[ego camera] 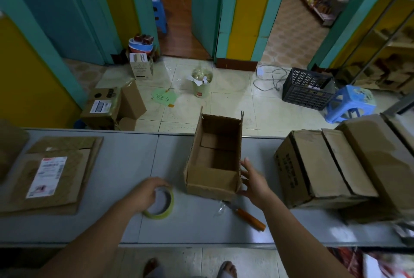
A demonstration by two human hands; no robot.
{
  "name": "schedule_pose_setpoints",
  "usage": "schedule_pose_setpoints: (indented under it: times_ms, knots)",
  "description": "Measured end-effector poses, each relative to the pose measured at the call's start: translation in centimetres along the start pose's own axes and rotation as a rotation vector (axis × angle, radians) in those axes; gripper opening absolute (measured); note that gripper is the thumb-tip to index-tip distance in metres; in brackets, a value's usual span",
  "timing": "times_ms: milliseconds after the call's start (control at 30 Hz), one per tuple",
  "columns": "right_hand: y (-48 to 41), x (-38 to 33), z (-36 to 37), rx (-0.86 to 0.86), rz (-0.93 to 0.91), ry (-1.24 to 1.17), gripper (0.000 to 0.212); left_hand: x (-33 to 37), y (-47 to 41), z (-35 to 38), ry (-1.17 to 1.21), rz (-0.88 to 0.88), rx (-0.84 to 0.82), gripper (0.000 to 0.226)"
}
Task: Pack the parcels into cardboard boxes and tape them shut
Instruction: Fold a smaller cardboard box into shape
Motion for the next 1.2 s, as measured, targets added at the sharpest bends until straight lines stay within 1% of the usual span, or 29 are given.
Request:
schedule_pose_setpoints:
  times_ms: [67,100,133,200,233,267,300,367,400,433,500,567,633,700,767,833,933,1033,1133,1200]
  knots:
    - [0.2,-0.3,1.0,-0.017,-0.007,0.02,0.045,0.6,0.5,-1.2,-0.037,-0.036,-0.053,0.069]
    - [-0.1,-0.3,1.3,-0.023,-0.012,0.033,0.047,1.4,0.4,-1.7,0.003,-0.044,-0.037,0.066]
    - [-0.2,-0.3,1.4,-0.006,-0.02,0.046,0.057,2.8,0.3,-2.5,0.093,-0.047,0.001,0.062]
    - [-0.9,-0.3,1.4,0.024,-0.052,0.058,0.091,6.3,0.0,-4.0,0.326,-0.041,0.138,0.048]
    - [-1.2,-0.5,1.4,0.045,-0.093,0.073,0.104,8.3,-0.1,-4.5,0.429,-0.036,0.181,0.039]
    - [-0.7,-1.1,1.4,0.077,-0.148,0.09,0.11,10.1,-0.1,-4.9,0.495,-0.03,0.184,0.039]
    - [-0.3,-1.7,1.6,0.101,-0.218,0.105,0.11,11.8,-0.1,-5.2,0.535,-0.012,0.163,0.052]
    - [0.3,-2.6,1.8,0.104,-0.327,0.122,0.098,14.6,0.1,-5.1,0.492,0.039,0.088,0.091]
    - [0.5,-3.0,1.9,0.086,-0.357,0.137,0.09,15.4,0.2,-4.8,0.435,0.071,0.058,0.103]
    - [0.3,-3.2,2.1,0.058,-0.393,0.168,0.082,15.9,0.3,-4.3,0.389,0.086,0.045,0.107]
    - [0.1,-3.7,2.4,0.02,-0.455,0.245,0.066,15.9,0.2,-3.6,0.41,0.096,0.074,0.096]
    - [0.2,-3.9,2.3,0.047,-0.472,0.26,0.066,15.0,0.1,-3.6,0.469,0.085,0.138,0.086]
    - [0.4,-3.8,2.1,0.096,-0.498,0.255,0.068,14.2,0.0,-3.7,0.491,0.052,0.196,0.088]
    - [0.4,-3.3,2.2,0.165,-0.563,0.36,0.069,14.1,0.0,-3.5,0.493,0.038,0.218,0.09]
    - [0.6,-3.3,3.2,0.216,-0.636,0.53,0.073,15.1,0.3,-2.8,0.43,0.063,0.244,0.092]
    - [0.8,-3.7,4.4,0.225,-0.663,0.702,0.074,16.0,0.2,-2.0,0.305,0.081,0.298,0.095]
    - [0.6,-4.2,5.6,0.265,-0.678,0.899,0.076,17.0,0.3,-1.7,0.008,0.088,0.374,0.096]
    - [0.1,-5.2,5.9,0.3,-0.722,1.077,0.083,17.7,0.4,-1.5,-0.243,0.072,0.399,0.088]
    - [-1.1,-7.7,6.3,0.341,-0.741,1.158,0.091,18.5,0.4,-1.3,-0.358,0.053,0.374,0.085]
    - [-2.2,-9.5,6.7,0.338,-0.674,1.224,0.094,19.1,0.3,-1.1,-0.379,0.052,0.353,0.087]
Point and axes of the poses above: each hand's wrist, its own y-axis away from the middle knuckle, its own z-axis out of the palm, x = y × z, the point moved 2 cm from there along -y, towards the middle knuckle, and after that the axes turned 7 degrees about x, right-handed, at the moved point
